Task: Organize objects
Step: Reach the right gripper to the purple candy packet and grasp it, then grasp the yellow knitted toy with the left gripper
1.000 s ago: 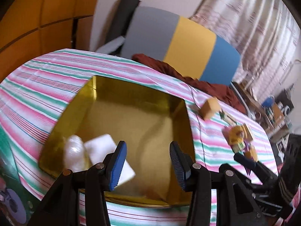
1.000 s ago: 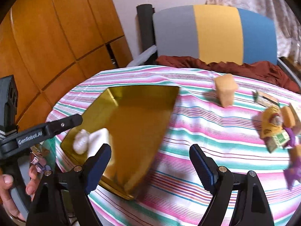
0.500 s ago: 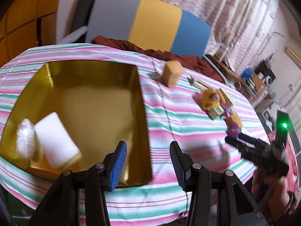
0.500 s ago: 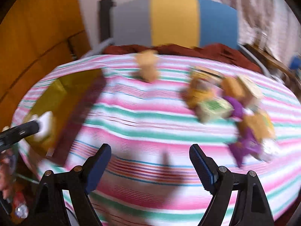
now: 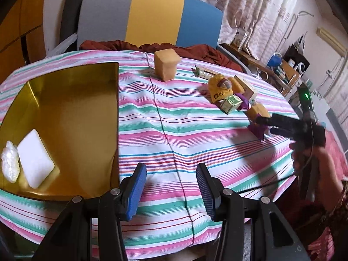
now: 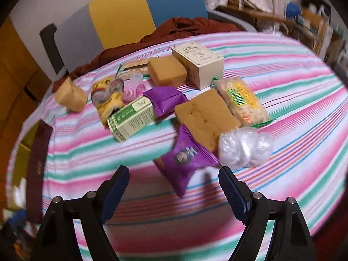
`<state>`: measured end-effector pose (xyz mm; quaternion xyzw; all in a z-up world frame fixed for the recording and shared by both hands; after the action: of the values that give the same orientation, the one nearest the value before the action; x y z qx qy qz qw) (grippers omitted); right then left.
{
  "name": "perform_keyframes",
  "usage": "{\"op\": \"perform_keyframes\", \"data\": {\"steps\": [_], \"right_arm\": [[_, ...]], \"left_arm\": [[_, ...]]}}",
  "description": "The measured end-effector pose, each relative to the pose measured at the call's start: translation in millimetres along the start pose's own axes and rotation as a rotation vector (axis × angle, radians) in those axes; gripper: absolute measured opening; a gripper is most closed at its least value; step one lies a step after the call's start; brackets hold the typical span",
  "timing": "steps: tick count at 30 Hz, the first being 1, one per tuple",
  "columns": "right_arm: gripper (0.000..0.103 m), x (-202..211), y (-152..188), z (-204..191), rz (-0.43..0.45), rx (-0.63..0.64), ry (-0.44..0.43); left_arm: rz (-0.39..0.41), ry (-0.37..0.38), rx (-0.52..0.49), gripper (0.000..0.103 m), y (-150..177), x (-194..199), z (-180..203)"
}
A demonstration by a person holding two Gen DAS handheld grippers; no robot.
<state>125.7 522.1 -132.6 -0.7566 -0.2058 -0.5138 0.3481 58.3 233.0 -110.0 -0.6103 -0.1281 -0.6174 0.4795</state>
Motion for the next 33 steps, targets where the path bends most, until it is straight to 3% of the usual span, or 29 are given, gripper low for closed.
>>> {"op": "perform_keyframes", "data": {"steps": [3, 7, 13, 20, 24, 27, 30, 33], "right_arm": [[0.083, -8.1, -6.2, 1.9, -0.016, -0.019, 0.006], [0.059, -24.9, -8.6, 5.6, -0.069, -0.036, 0.002], [0.038, -29.2, -10.8, 6.3, -0.104, 0.048, 0.049], [0.035, -26.7, -8.4, 10.8, -0.123, 0.092, 0.029], [0.035, -24.5, -8.5, 11.6, -0.143, 0.062, -0.040], [0.035, -25.4, -5.6, 10.2, -0.163, 0.054, -0.061], [0.035, -24.0, -4.2, 7.5, -0.169, 0.072, -0.056], [0.035, -23.9, -0.9, 1.7, -0.177, 0.089, -0.068]], "left_arm": [[-0.005, -0.018, -0.026, 0.048, -1.1, -1.6, 6.6], [-0.016, -0.036, -0.062, 0.048, -5.1, -7.4, 18.2], [-0.031, -0.076, -0.155, 0.048, -20.2, -23.0, 44.9], [-0.074, -0.033, -0.213, 0.048, -44.8, -55.6, 84.8], [-0.103, -0.020, -0.268, 0.048, -68.0, -81.7, 112.3], [-0.113, 0.039, -0.207, 0.050, -95.2, -96.8, 122.3], [-0.097, 0.102, -0.126, 0.061, -125.5, -108.8, 130.1], [-0.082, 0.085, -0.100, 0.062, -149.2, -123.1, 133.7]]}}
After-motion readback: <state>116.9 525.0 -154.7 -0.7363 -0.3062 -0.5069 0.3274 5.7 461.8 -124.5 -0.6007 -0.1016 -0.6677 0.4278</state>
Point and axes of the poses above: each gripper's, at about its wrist camera, not at the fingertips, and x roughly against the way its jaws point, z to its right, y to its underside, the point moved 9 cm from there along -x, roughly the way its jaws point, and after that the axes turned 11 degrees about -z, right-handed, at the moved point
